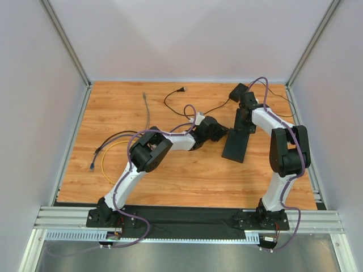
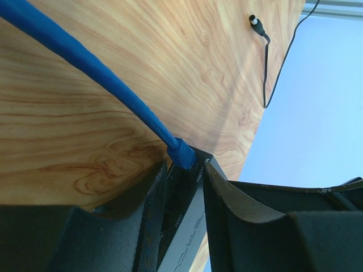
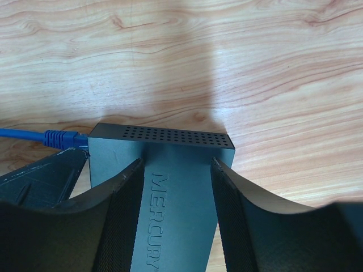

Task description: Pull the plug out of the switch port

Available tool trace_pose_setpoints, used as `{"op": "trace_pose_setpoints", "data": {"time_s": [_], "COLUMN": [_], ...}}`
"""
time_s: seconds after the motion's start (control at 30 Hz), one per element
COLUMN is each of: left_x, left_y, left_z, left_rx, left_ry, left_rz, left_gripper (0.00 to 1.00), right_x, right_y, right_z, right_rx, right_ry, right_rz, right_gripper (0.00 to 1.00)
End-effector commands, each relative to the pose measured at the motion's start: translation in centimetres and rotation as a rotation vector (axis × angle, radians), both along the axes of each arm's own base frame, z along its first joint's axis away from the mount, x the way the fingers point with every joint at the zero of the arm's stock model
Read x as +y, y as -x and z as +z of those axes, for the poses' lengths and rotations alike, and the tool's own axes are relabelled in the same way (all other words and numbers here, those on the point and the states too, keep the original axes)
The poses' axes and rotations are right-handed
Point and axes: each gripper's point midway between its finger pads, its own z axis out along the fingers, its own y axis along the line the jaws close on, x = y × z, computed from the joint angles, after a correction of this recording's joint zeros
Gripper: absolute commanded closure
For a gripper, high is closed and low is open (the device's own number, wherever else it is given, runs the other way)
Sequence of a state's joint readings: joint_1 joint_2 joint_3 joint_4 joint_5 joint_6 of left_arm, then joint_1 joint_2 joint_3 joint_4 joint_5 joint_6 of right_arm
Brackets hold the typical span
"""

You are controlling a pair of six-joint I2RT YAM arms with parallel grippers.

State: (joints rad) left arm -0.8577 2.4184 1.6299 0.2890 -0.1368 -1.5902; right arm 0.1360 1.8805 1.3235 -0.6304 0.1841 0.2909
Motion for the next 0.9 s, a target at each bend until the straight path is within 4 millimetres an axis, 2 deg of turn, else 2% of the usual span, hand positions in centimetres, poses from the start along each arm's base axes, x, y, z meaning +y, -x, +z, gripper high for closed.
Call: {"op": "trace_pose_setpoints", "data": {"time_s": [0.0, 0.13, 0.3, 0.4, 0.5, 0.87], "left_x": [1.0, 0.9, 1.0, 0.6, 0.5, 2.8], "left_y": [0.9, 0.9, 0.7, 0.8, 0.7, -0.5], "left_z": [-3.9, -4.3, -4.2, -4.1, -3.7, -3.6], "left_rx": [0.047, 0.045, 0.015, 0.004, -0.018, -0.057], "left_ry": [-0.084, -0.078, -0.080, -0.075, -0.071, -0.070], "left_rz": [0.004, -0.002, -0.010, -0.024, -0.033, -0.006], "left_gripper": [0.60, 0.68, 0.72, 0.79, 0.81, 0.93], "right_x": [-0.8, -0.8, -0.6, -0.5, -0.3, -0.2], "right_y": [1.1, 1.1, 1.1, 1.2, 1.0, 1.1], "right_z": [-2.0, -1.9, -2.1, -2.0, -2.0, -2.4], "right_rx": [0.078, 0.076, 0.084, 0.082, 0.077, 0.089], "right_ry": [0.036, 0.038, 0.030, 0.030, 0.014, 0.018], "right_rz": [0.006, 0.004, 0.012, 0.015, 0.021, 0.023], "right_gripper": [0.48, 0.48, 0.48, 0.49, 0.49, 0.50]}}
